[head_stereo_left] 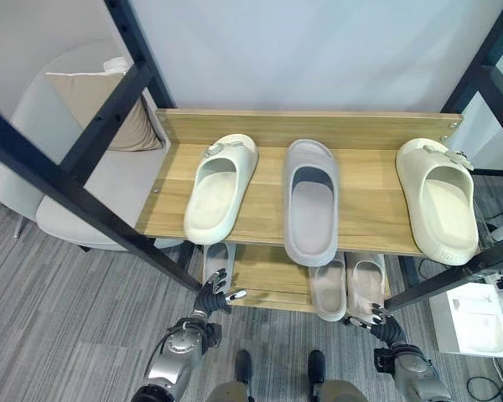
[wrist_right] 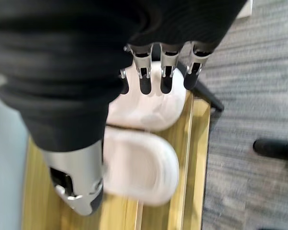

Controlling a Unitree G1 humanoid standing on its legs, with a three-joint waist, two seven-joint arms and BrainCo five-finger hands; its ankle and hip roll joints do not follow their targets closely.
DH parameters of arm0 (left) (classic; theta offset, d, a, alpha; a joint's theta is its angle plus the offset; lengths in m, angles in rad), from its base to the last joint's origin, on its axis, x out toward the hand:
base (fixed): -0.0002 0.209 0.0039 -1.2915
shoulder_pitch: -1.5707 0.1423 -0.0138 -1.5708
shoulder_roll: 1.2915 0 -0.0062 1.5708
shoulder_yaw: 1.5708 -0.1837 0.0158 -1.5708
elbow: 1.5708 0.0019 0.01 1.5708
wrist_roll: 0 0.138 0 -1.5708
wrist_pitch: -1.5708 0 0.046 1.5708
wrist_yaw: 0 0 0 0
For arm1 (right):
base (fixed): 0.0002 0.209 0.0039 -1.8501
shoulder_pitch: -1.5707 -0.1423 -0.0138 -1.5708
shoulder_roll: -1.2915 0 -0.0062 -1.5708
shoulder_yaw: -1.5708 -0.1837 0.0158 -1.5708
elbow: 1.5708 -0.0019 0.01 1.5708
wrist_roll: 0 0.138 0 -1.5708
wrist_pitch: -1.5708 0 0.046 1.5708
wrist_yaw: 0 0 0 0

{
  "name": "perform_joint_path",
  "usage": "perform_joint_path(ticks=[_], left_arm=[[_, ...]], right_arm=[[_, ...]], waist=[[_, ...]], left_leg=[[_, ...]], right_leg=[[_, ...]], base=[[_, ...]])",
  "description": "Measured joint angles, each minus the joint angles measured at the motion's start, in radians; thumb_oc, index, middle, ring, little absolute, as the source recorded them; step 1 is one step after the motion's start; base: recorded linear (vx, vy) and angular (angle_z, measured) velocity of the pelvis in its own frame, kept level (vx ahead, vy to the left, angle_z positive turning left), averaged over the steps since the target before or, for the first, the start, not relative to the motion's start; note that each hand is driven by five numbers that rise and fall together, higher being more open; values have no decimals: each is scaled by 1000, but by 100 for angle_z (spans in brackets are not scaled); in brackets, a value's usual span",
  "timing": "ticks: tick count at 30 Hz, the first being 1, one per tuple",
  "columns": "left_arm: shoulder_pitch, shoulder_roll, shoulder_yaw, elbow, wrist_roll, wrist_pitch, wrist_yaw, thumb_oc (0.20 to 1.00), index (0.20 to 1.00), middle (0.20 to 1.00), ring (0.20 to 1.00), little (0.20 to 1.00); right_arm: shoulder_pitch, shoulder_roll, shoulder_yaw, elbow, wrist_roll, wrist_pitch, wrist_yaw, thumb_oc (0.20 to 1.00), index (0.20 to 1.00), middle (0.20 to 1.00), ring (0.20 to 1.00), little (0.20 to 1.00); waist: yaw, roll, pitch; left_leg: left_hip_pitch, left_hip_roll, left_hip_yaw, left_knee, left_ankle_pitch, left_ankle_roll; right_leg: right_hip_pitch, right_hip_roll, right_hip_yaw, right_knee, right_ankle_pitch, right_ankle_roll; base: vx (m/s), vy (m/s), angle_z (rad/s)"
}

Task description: Arrange the slippers neatly on the shoe rack.

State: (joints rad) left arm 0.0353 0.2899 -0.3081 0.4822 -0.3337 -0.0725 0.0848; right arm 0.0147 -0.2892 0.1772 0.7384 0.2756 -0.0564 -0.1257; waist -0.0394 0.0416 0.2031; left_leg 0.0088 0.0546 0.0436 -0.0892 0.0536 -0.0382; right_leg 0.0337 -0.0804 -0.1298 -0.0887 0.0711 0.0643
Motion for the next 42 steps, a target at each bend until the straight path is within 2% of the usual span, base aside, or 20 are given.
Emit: perform_joint_path(ticks=[3,5,7,8,10,12,13,15,17,20,22,25,26,28,31,32,33,35,39,42], left_arm=[[45,-5,-1,3,0,4,-5,1000,1000,1000,1000,1000],[65,-8,-2,9,0,17,-8,1000,1000,1000,1000,1000],[73,-8,-2,2,1,20,-9,1000,1000,1000,1000,1000],[80,-10,-1,-26,9,20,-10,1000,1000,1000,1000,1000],[88,-10,-1,-46,19,21,-14,1000,1000,1000,1000,1000],[92,-5,3,-45,44,20,-15,1000,1000,1000,1000,1000],[88,-4,4,-46,51,19,-15,1000,1000,1000,1000,1000],[83,-4,3,-46,51,19,-15,1000,1000,1000,1000,1000],[73,-1,3,-46,51,18,-15,1000,1000,1000,1000,1000],[57,-4,-2,-44,51,16,-17,1000,1000,1000,1000,1000],[34,-16,-16,-31,51,8,-21,1000,1000,1000,1000,1000],[20,-32,-49,-11,49,-9,-25,1000,1000,1000,1000,1000],[17,-48,-53,-6,48,-11,-28,1000,1000,1000,1000,1000],[20,-49,-53,-7,46,-12,-27,1000,1000,1000,1000,1000],[9,-61,-68,0,35,-11,-28,1000,1000,1000,1000,1000],[0,-69,-82,-3,35,-12,-29,1000,1000,1000,1000,1000],[12,-64,-81,-5,32,-12,-27,1000,1000,1000,1000,1000],[43,-50,-70,-12,30,-11,-25,1000,1000,1000,1000,1000],[100,-39,-40,-7,30,-7,-16,1000,1000,1000,1000,1000],[144,-32,-19,-9,30,-8,-7,1000,1000,1000,1000,1000]], right_arm=[[3,4,11,-1,-2,1,6,1000,1000,1000,1000,1000],[12,-28,44,-25,-50,9,5,1000,1000,1000,1000,1000],[52,-116,107,-234,-147,20,7,1000,1000,1000,1000,1000],[133,-200,109,-502,-264,17,11,1000,1000,1000,1000,1000],[226,-267,62,-775,-354,15,29,1000,1000,1000,1000,1000],[257,-299,31,-895,-400,-31,47,1000,1000,1000,1000,1000],[285,-317,3,-967,-414,-26,65,1000,1000,1000,1000,1000],[318,-351,-17,-1033,-410,-32,88,1000,1000,1000,1000,1000],[370,-440,-50,-1184,-302,-37,137,1000,1000,1000,1000,1000],[356,-550,-116,-1316,-181,-86,174,1000,1000,1000,1000,1000],[274,-644,-221,-1378,-69,-143,181,1000,1000,1000,1000,1000],[140,-645,-266,-1376,-1,-191,168,1000,1000,1000,1000,1000],[41,-641,-266,-1374,3,-212,147,1000,1000,1000,1000,1000],[-36,-612,-250,-1370,-16,-217,122,1000,1000,1000,1000,1000],[-298,-439,-120,-1322,-152,-218,19,1000,1000,1000,1000,1000],[-314,-433,-97,-1309,-223,-215,-14,1000,1000,1000,1000,1000],[-312,-434,-65,-1275,-299,-187,-33,1000,1000,1000,1000,1000],[-309,-409,-62,-1221,-392,-166,-60,1000,1000,1000,1000,1000],[-275,-336,-62,-1058,-562,-89,-137,1000,1000,1000,1000,1000],[-230,-302,-59,-973,-673,-44,-178,1000,1000,1000,1000,1000]], waist=[[7,2,-8],[23,8,-45],[22,12,-53],[19,13,-54],[18,12,-54],[9,0,-59],[7,-6,-61],[-10,-13,-63],[-33,-14,-63],[-57,-17,-68],[-65,-18,-81],[-74,-24,-118],[-75,-23,-130],[-61,-18,-132],[-54,-10,-138],[-29,-10,-139],[0,-13,-140],[24,-13,-143],[25,-27,-143],[51,-31,-139]], left_leg=[[28,-3,10,0,-2,7],[29,6,10,0,-1,10],[28,10,7,1,4,4],[24,12,4,6,10,-3],[24,14,5,6,11,-4],[27,18,15,6,11,-4],[27,20,21,4,11,-4],[26,20,22,3,10,-4],[25,20,25,0,8,-5],[25,20,34,0,8,-5],[24,20,53,0,7,-5],[20,21,59,0,4,-5],[13,20,65,0,4,-4],[9,20,65,0,3,-3],[9,21,69,-1,-4,6],[8,20,58,0,-2,5],[4,20,46,1,0,3],[-5,18,41,0,0,4],[-9,13,20,0,8,-4],[-10,7,16,1,10,-1]], right_leg=[[21,-2,13,0,0,3],[22,7,13,0,2,7],[21,11,10,0,2,7],[18,13,6,0,2,6],[15,15,8,0,3,4],[15,20,18,0,3,4],[13,21,21,0,3,3],[12,21,21,0,2,3],[10,19,23,0,3,4],[5,20,34,0,4,6],[-5,20,53,0,11,8],[-14,21,60,0,11,8],[-22,21,67,0,14,9],[-21,19,66,0,14,9],[-23,21,67,0,16,10],[-22,21,58,0,16,10],[-22,21,47,0,15,10],[-26,19,40,0,13,10],[-20,18,20,0,10,15],[-18,10,18,0,10,15]], base=[[21,-15,-11],[4,-7,-2],[-7,6,3],[-10,18,6],[-5,12,-2],[-12,35,-15],[-11,37,-13],[-4,43,-4],[-1,42,-4],[2,40,-11],[2,30,-21],[7,24,-10],[18,33,-10],[19,26,-8],[10,8,2],[25,20,34],[20,18,29],[12,14,12],[17,17,14],[28,30,6]])
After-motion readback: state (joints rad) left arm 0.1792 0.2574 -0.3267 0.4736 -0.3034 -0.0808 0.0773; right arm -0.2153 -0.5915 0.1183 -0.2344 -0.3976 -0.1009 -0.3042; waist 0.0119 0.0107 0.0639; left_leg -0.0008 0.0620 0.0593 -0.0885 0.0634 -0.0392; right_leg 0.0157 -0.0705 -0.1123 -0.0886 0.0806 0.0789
